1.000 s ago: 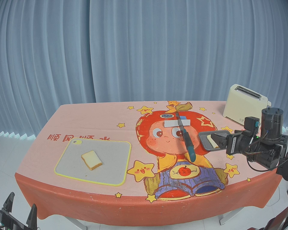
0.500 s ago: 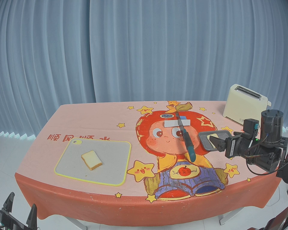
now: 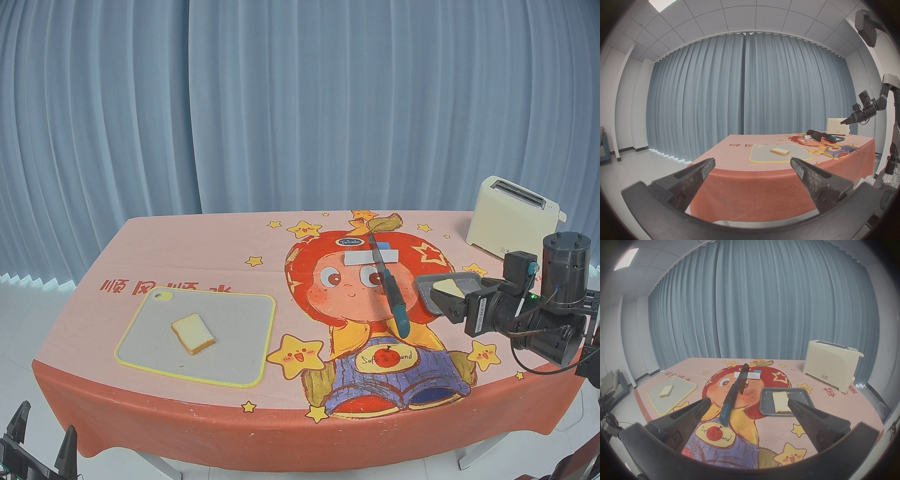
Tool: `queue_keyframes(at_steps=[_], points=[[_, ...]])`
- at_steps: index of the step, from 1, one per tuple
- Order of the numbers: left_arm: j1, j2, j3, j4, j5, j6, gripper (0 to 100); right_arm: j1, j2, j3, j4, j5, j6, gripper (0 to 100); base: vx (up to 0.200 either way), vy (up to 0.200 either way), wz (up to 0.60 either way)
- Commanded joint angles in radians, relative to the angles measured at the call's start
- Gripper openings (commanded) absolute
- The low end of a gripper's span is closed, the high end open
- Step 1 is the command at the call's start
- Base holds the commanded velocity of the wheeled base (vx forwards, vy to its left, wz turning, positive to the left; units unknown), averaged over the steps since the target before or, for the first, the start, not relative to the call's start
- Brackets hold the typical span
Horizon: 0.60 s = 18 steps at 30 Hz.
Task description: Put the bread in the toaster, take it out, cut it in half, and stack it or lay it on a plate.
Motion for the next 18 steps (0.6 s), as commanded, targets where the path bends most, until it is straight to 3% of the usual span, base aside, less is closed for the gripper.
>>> queue_keyframes(at_steps=[1, 18], points=[[0.0, -0.016, 0.018, 0.0, 0.001, 0.0, 100, 0.065, -0.03, 0.025, 0.0, 0.0, 0.0, 100, 0.0, 0.2, 0.0], [0.0, -0.016, 0.018, 0.0, 0.001, 0.002, 100, 0.145, -0.03, 0.042, 0.0, -0.009, 0.002, 100, 0.0, 0.2, 0.0]])
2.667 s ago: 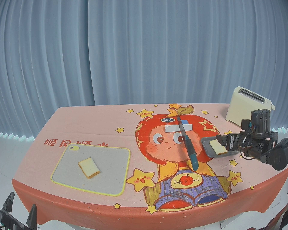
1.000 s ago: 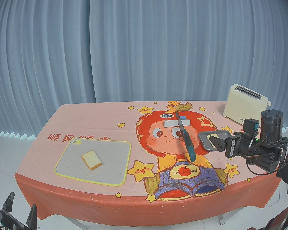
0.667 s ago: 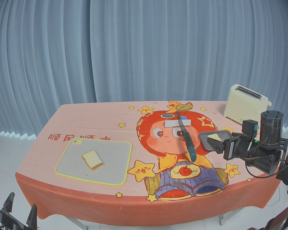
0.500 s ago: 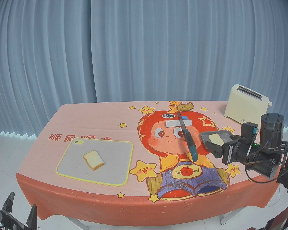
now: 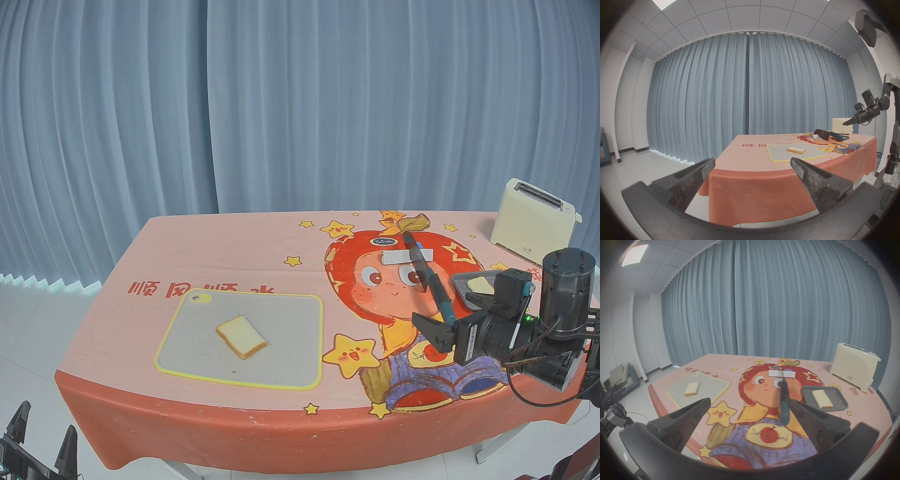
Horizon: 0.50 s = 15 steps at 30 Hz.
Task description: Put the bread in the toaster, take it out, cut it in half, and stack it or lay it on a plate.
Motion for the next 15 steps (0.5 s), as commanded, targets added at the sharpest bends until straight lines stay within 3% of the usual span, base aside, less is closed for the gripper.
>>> queue_keyframes(at_steps=[1, 5, 11, 15], points=[[0.0, -0.016, 0.018, -0.001, 0.0, 0.001, 100, 0.009, 0.003, 0.003, 0.0, -0.001, 0.0, 100, 0.0, 0.2, 0.0], [0.0, -0.016, 0.018, -0.001, 0.0, 0.001, 100, 0.05, 0.007, 0.006, 0.0, -0.001, 0.006, 100, 0.0, 0.2, 0.0], [0.0, -0.016, 0.018, -0.001, 0.0, 0.001, 100, 0.055, 0.007, 0.013, 0.0, -0.001, 0.005, 100, 0.0, 0.2, 0.0], [0.0, -0.016, 0.018, -0.001, 0.0, 0.001, 100, 0.055, 0.009, 0.015, 0.0, -0.001, 0.005, 100, 0.0, 0.0, 0.0]])
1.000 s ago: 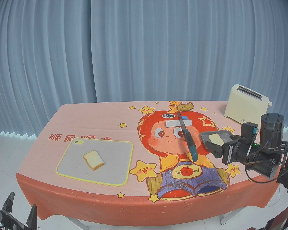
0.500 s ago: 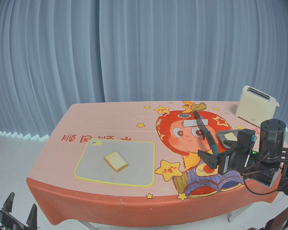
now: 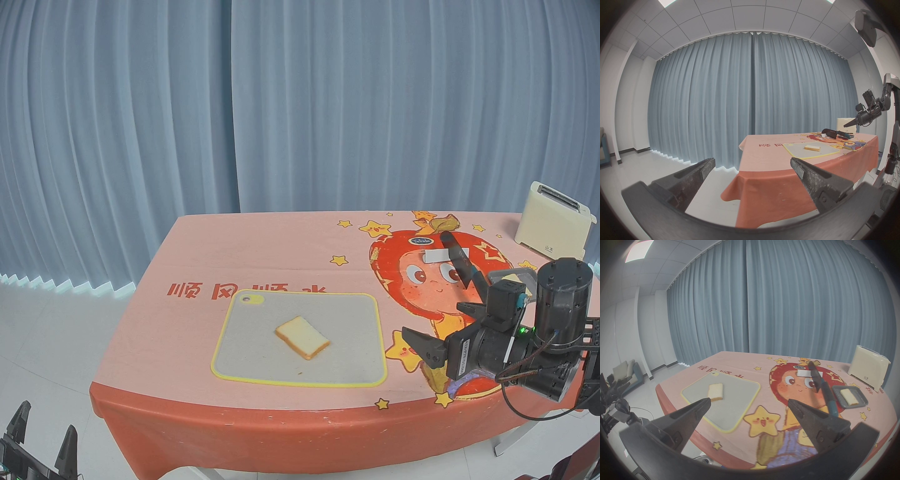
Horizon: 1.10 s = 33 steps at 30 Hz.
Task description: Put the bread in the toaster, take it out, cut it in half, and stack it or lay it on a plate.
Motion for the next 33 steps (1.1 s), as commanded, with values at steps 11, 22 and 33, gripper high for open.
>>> queue_keyframes(at_steps=[11, 22, 33], points=[[0.0, -0.016, 0.018, 0.0, 0.001, 0.0, 100, 0.005, 0.005, 0.002, 0.0, 0.001, -0.001, 100, 0.0, 0.0, 0.0], [0.0, -0.016, 0.018, 0.001, 0.0, 0.001, 100, 0.005, 0.01, 0.004, 0.0, 0.001, -0.002, 100, -0.109, 0.0, 0.0], [0.0, -0.016, 0.018, 0.0, 0.001, 0.0, 100, 0.006, 0.01, 0.004, 0.0, 0.001, -0.004, 100, 0.0, 0.127, 0.0]])
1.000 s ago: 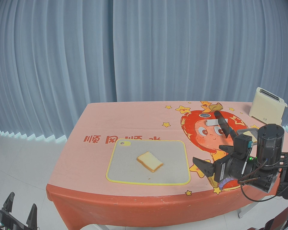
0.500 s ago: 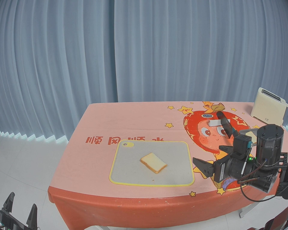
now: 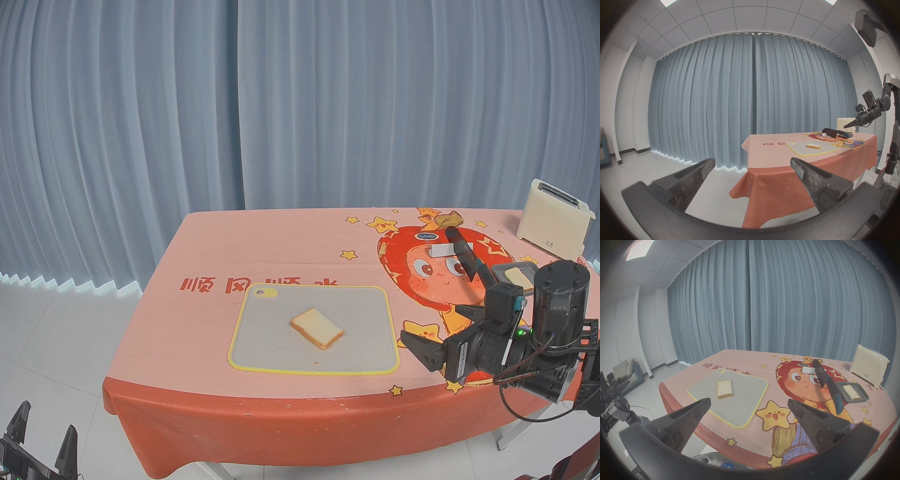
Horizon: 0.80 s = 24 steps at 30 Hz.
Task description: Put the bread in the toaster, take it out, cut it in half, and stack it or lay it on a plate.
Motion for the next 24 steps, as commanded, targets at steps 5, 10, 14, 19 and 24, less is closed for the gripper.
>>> queue_keyframes(at_steps=[5, 10, 14, 19, 24], points=[[0.0, -0.016, 0.018, -0.001, 0.001, 0.0, 100, 0.015, 0.0, 0.0, 0.0, -0.002, 0.0, 100, 0.0, 0.2, 0.0], [0.0, -0.016, 0.018, 0.001, 0.001, 0.0, 100, 0.015, 0.0, -0.001, 0.0, -0.005, 0.002, 100, 0.0, 0.2, 0.0], [0.0, -0.016, 0.018, 0.001, -0.001, 0.0, 100, 0.015, 0.0, -0.001, 0.0, -0.009, 0.002, 100, 0.0, 0.05, 0.0], [0.0, -0.016, 0.018, -0.001, 0.001, -0.002, 100, 0.031, 0.0, 0.0, 0.001, -0.012, 0.002, 100, 0.0, 0.0, 0.0], [0.0, -0.016, 0.018, -0.001, 0.001, -0.002, 100, 0.035, 0.0, -0.006, 0.0, -0.03, 0.002, 100, 0.0, 0.0, 0.0]])
